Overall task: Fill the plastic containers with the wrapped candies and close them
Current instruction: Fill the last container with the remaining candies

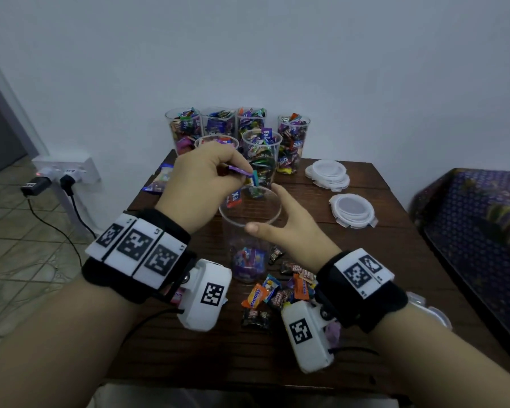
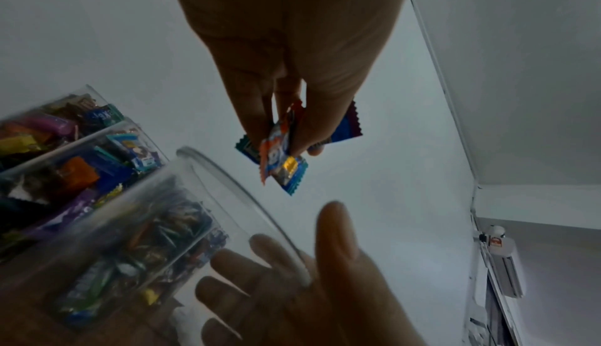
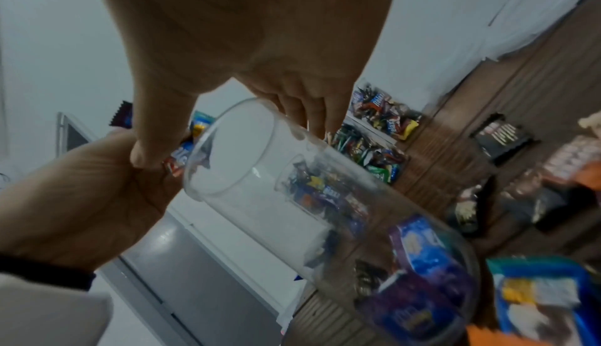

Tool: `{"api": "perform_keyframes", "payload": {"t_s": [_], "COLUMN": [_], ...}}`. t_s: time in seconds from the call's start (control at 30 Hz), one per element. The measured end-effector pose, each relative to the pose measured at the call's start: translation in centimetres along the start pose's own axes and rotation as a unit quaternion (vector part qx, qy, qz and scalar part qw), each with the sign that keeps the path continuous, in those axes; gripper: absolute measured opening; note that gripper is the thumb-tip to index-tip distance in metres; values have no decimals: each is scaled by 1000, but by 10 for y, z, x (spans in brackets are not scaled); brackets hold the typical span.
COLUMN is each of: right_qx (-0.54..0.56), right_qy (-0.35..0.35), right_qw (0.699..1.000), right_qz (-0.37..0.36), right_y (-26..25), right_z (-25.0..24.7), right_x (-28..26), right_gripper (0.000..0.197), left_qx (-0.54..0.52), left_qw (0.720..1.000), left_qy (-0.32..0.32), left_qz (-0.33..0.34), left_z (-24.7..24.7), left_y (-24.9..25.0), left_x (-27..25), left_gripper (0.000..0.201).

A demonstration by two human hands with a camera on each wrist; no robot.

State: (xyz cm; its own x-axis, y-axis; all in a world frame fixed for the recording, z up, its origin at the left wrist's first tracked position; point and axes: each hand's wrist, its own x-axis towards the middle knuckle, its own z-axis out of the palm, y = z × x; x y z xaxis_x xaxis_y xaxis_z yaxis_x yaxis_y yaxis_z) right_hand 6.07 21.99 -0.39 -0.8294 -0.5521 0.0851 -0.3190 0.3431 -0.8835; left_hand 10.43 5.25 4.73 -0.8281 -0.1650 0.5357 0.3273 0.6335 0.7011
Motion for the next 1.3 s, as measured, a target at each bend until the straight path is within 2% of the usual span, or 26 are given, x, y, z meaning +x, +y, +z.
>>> {"api": "perform_keyframes", "payload": {"t_s": [0.07,0.17,0.3,0.4,0.53,0.63,0.77,0.83,0.87,0.93,0.97,1.03,1.1,1.2,1.3], "right_qx": [10,6,-4,-10,-38,-67,-187,-276,-314,-376,-407,-460,-500,-531,-533], "right_qy": [3,16,20,17,9,-10,-40,-46,-53,-86,-115,-175,-222,-281,-307], "right_qw": [1000,1000,1000,1000,999,997,981,960,948,923,906,869,835,795,780], "right_qz": [2,-1,-10,-20,-24,-27,-24,-21,-14,8,22,45,63,89,112], "right_y": [4,6,7,7,7,7,14,19,20,24,27,31,35,40,44], "right_z": [3,5,4,3,1,-3,-13,-22,-26,-34,-37,-40,-40,-37,-37], "right_x": [0,2,3,3,3,1,-7,-9,-9,-4,0,7,13,20,20], "right_gripper": [108,91,87,84,79,74,60,48,44,44,47,54,59,60,60], "left_qx": [-10,-5,25,23,-15,-8,30,75,107,180,222,296,326,353,368], "left_qw": [1000,1000,997,995,995,998,999,996,991,965,939,862,798,744,717], "left_qy": [-7,-26,-66,-90,-89,-59,-14,-12,-30,-131,-207,-358,-454,-515,-542], "left_qz": [-4,-8,-11,-24,-31,-22,-20,-48,-73,-136,-163,-202,-227,-238,-237], "left_z": [4,11,21,22,20,17,2,-10,-17,-29,-34,-38,-37,-28,-15], "left_y": [0,-1,-7,-9,-9,-11,-21,-30,-34,-40,-43,-45,-45,-46,-46], "left_x": [-1,-1,-2,-5,-7,-11,-16,-20,-22,-27,-30,-39,-50,-64,-76], "left_gripper": [33,32,20,25,33,32,31,32,32,31,33,44,57,69,74]}}
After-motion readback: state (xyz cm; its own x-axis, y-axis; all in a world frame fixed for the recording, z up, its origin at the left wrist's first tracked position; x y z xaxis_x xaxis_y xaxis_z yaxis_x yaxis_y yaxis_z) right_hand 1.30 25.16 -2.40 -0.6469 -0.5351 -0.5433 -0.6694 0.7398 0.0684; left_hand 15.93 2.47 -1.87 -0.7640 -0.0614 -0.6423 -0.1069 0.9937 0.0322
